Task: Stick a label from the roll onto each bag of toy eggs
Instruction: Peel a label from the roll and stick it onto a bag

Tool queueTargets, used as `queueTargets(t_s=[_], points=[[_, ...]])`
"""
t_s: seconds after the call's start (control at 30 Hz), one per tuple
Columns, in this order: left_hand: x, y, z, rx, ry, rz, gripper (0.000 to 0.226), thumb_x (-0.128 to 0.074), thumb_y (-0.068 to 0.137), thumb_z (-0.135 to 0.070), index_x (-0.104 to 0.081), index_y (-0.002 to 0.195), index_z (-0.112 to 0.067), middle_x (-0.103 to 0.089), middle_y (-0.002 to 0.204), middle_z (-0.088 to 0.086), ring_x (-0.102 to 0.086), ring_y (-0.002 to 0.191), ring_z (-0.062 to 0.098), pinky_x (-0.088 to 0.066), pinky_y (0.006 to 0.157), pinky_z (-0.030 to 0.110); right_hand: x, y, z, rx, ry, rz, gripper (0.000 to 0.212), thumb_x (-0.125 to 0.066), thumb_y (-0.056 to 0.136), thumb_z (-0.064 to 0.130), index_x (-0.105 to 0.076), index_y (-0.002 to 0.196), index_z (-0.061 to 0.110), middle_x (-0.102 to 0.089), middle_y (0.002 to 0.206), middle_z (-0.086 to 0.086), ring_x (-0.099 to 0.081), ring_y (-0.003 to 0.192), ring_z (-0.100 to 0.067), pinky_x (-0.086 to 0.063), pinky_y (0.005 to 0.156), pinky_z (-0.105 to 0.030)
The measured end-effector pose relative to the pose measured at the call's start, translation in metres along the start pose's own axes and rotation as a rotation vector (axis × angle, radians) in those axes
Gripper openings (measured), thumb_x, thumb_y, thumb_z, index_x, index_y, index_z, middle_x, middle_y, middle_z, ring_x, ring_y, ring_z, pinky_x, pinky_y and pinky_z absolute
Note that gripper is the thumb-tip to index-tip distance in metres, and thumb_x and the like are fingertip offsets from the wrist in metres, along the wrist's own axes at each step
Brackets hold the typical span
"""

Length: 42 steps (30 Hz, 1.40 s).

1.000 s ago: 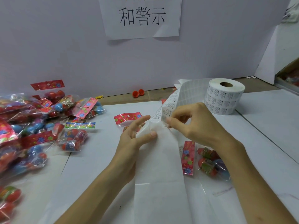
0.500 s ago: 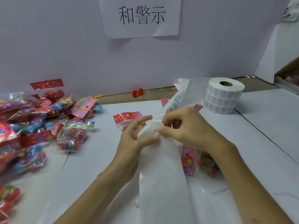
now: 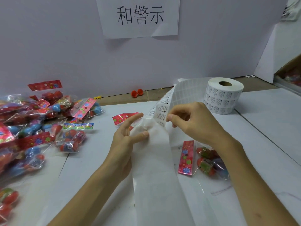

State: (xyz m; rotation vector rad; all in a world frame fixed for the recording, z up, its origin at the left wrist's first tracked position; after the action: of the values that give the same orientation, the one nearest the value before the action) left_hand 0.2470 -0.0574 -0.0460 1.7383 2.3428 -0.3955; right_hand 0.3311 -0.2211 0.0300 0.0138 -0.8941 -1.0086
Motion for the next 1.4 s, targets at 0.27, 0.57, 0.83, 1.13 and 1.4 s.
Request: queueTargets(t_s=[0.27,0.57,0.83,1.13,1.4], points=[[-0.005,-0.002,0.003,-0.014,0.015,0.015,0.058,-0.083,0.073,-0.009,-0.072,0.12,-0.041,-0.063,0.135,-0.005,-0.07,0.112,0.026,-0.064,0.079,0.04,-0.019,-0.001,0.021,0.105,-0.012,0.046,0.017,-0.083,0.08,0.04,-0.07,0.081,0.029,-0.067,0.075,0.014,-0.064,0.07,-0.01,-0.052,0.061,-0.018],[-0.006,-0.002,0.004,-0.012,0.008,0.02,0.059,-0.078,0.064,-0.014,-0.074,0.118,-0.039,-0.063,0.137,0.002,-0.071,0.111,0.029,-0.063,0.083,0.045,-0.014,-0.002,0.021,0.068,0.069,0.025,0.012,-0.082,0.082,0.016,-0.076,0.074,0.021,-0.067,0.069,0.026,-0.062,0.064,-0.01,-0.045,0.06,-0.01],[-0.004,-0.003,0.004,0.017,0.039,0.012,0.059,-0.082,0.076,-0.008,-0.07,0.123,-0.04,-0.062,0.134,-0.007,-0.07,0.111,0.026,-0.064,0.076,0.038,0.006,-0.001,0.01,0.017,0.045,-0.155,0.011,-0.078,0.087,0.017,-0.076,0.077,0.021,-0.069,0.067,0.012,-0.064,0.065,-0.009,-0.051,0.063,-0.017],[-0.052,-0.026,0.022,0.011,0.45,0.505,0.031,-0.065,0.093,-0.036,-0.071,0.123,-0.041,-0.067,0.127,0.003,-0.058,0.094,0.017,-0.045,0.067,0.016,0.047,-0.011,0.0,-0.006,0.264,-0.556,0.005,-0.071,0.094,0.015,-0.072,0.089,0.017,-0.071,0.067,0.004,-0.066,0.054,-0.015,-0.058,0.058,-0.032],[-0.046,-0.023,0.009,0.003,0.477,0.483,0.042,-0.046,0.099,-0.054,-0.08,0.109,-0.032,-0.042,0.046,0.003,-0.032,0.037,0.008,-0.035,0.039,0.013,0.015,0.0,0.004,-0.023,0.418,-0.289,0.025,-0.077,0.087,0.005,-0.074,0.107,0.02,-0.076,0.087,0.0,-0.074,0.066,-0.02,-0.058,0.067,-0.026]])
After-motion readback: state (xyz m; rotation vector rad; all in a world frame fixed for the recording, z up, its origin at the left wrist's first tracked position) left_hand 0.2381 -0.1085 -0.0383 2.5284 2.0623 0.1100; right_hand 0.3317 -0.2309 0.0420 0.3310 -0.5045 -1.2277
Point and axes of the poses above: each hand's wrist, its own y-axis towards the middle knuckle, its own x-axis out of the back of the hand, z = x × y, the point moved 8 cm from there along y, towards the middle knuckle
